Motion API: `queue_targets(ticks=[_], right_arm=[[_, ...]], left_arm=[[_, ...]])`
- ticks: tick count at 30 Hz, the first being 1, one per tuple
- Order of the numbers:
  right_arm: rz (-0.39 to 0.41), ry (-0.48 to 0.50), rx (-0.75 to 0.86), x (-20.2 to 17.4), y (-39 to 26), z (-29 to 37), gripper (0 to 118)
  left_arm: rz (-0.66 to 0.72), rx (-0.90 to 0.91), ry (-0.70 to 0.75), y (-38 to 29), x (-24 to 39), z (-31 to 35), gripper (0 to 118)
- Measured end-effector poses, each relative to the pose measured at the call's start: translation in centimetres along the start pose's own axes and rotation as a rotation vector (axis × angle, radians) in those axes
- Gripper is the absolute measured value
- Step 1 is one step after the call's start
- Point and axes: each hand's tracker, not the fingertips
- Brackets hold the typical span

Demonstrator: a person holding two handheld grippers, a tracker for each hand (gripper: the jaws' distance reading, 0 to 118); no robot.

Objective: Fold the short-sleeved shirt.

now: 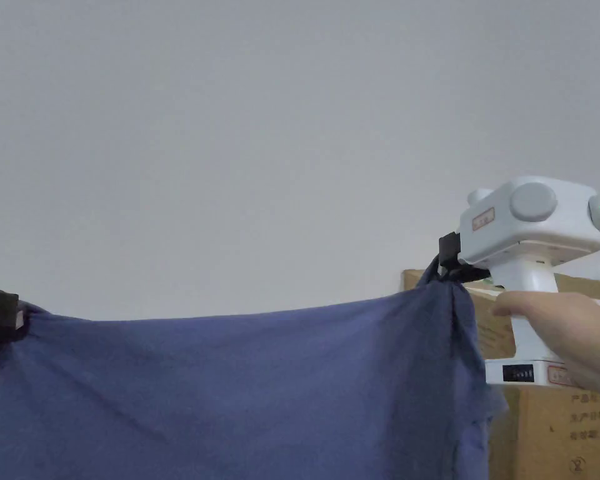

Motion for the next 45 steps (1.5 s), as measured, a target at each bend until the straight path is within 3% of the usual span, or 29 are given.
queue_targets(ticks=[6,10,13,15,16,18,20,23,26,28,32,34,39,45], right_arm=[[0.043,-0.107,0.197,-1.5,5.5,-0.9,2],[0.095,-0.174,0.3,-2.3,5.7,-1.4,2],[0.094,-0.176,0.289,-1.9,4.8,-3.3,2],[0.09,-0.178,0.247,-1.2,2.7,-4.8,2],[0.088,-0.175,0.222,-0.9,0.8,-5.3,2],[0.084,-0.173,0.159,0.2,-3.9,-6.9,2],[0.079,-0.157,0.06,2.0,-10.2,-8.9,2],[0.027,-0.155,-0.165,5.1,-21.8,-10.4,2],[-0.03,-0.165,-0.38,8.7,-34.1,-9.5,2],[-0.004,-0.168,-0.48,10.5,-40.4,-7.3,2],[-0.114,-0.151,-0.554,13.4,-48.1,0.2,2],[-0.161,-0.133,-0.554,13.8,-49.3,4.3,2],[-0.197,-0.111,-0.518,13.5,-48.4,11.9,2],[-0.132,-0.084,-0.604,12.8,-49.3,11.5,2]], left_arm=[[0.07,0.055,0.001,3.5,0.0,-4.3,2],[0.046,0.101,-0.005,3.5,0.9,-4.6,2],[0.042,0.074,0.007,1.9,2.1,-5.6,2],[0.056,0.027,0.01,0.7,0.9,-6.4,2],[0.037,-0.016,0.025,-2.4,1.5,-10.6,2],[-0.022,-0.084,0.017,-5.8,0.6,-12.7,2],[-0.04,-0.183,-0.009,-11.2,0.1,-14.6,2],[0.035,-0.37,-0.054,-20.6,-1.8,-16.2,2],[0.094,-0.541,-0.076,-31.4,-1.6,-13.2,2],[0.116,-0.628,-0.076,-37.4,-1.4,-10.6,2],[0.088,-0.711,-0.15,-43.3,-1.5,-3.3,2],[0.062,-0.701,-0.161,-43.7,-1.6,-0.1,2],[0.143,-0.66,-0.148,-42.4,-0.9,6.3,2],[0.083,-0.703,-0.14,-42.9,0.0,7.9,5]])
